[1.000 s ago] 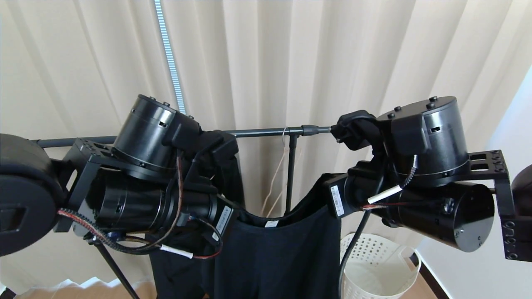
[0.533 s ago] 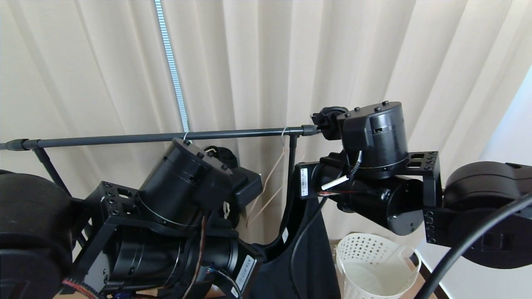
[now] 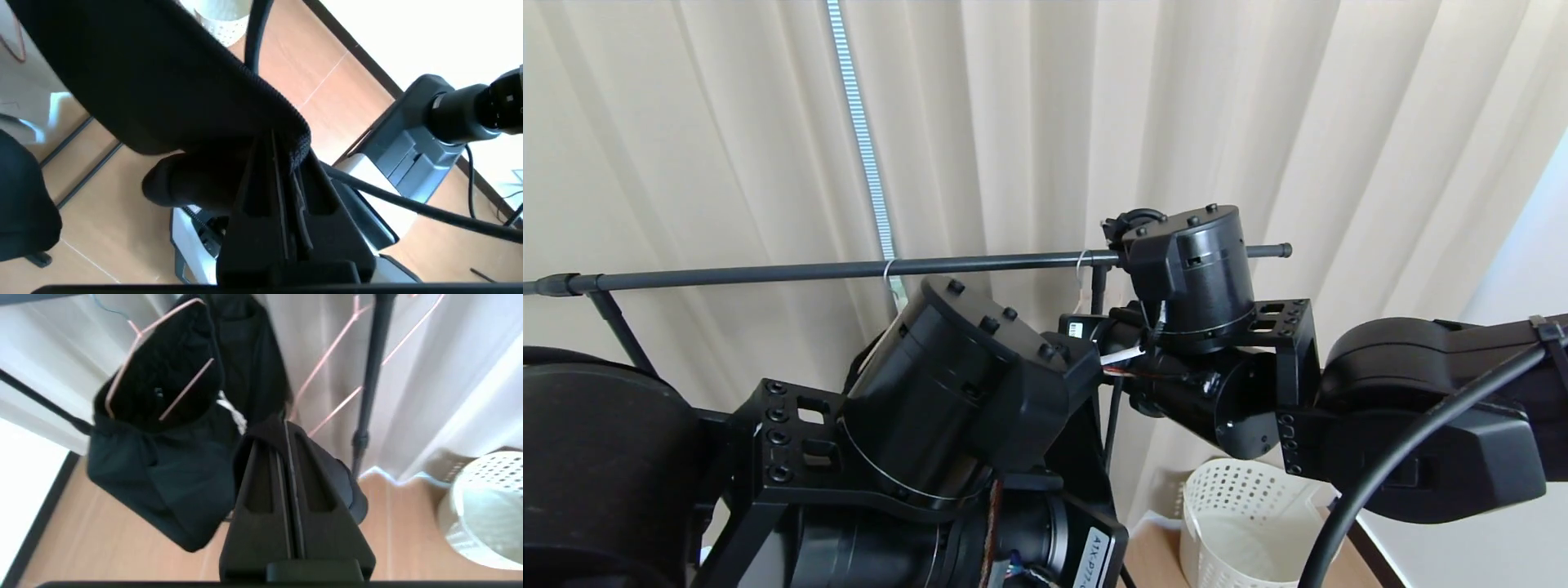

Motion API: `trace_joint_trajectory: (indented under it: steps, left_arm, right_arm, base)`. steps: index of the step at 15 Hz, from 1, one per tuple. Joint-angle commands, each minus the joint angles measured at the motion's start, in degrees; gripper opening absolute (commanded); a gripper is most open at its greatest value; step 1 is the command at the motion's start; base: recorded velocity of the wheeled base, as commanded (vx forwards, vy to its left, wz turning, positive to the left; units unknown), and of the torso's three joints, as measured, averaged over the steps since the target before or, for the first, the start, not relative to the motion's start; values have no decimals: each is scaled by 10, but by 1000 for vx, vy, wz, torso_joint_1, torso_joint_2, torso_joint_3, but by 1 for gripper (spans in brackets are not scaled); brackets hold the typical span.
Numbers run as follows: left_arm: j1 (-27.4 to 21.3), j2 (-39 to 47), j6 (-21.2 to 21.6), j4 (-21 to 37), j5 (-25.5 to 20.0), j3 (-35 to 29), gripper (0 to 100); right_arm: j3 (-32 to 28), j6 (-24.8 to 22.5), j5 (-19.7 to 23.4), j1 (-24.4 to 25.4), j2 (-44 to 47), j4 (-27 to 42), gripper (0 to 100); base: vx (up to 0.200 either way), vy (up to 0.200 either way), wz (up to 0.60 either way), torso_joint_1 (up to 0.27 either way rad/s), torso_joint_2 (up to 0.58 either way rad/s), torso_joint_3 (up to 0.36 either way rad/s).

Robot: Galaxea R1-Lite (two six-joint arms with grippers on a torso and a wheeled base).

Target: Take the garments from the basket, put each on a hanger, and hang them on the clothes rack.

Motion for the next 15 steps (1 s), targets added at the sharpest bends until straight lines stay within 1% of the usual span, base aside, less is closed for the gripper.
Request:
trace_joint_trajectory:
  steps: [1,3,5,8,9,10,11,13,14,15]
  left_arm:
    - [1,3,0,0,1,4,0]
    - [10,-4,1,3,8,18,0]
    - [33,-15,10,4,23,37,0]
    - [83,-18,31,4,34,44,0]
    - [84,-18,32,4,34,44,0]
    - [110,-15,40,2,38,36,0]
    - [127,-13,41,2,53,22,0]
    - [152,-4,57,1,61,4,0]
    - [156,0,57,1,61,-3,0]
    - [161,8,57,0,61,-14,0]
  right_arm:
    - [0,0,-1,1,3,3,0]
    - [3,-3,-1,-8,-9,7,0]
    - [7,-10,-1,-18,-25,9,0]
    - [31,-50,-1,-37,-61,7,0]
    - [32,-52,-1,-37,-62,7,0]
    - [43,-71,-1,-43,-82,8,0]
    - [58,-93,-2,-44,-104,8,0]
    - [84,-137,-3,-44,-128,8,0]
    - [93,-153,-6,-44,-135,8,0]
    - [106,-174,-21,-42,-145,9,0]
  base:
    - [0,0,0,0,0,0]
    - [0,0,0,0,0,0]
    - [0,0,0,0,0,0]
    - [0,0,0,0,0,0]
    - [0,0,0,0,0,0]
    - [0,0,0,0,0,0]
    - [0,0,0,0,0,0]
    - [0,0,0,0,0,0]
    - [0,0,0,0,0,0]
    - [0,0,0,0,0,0]
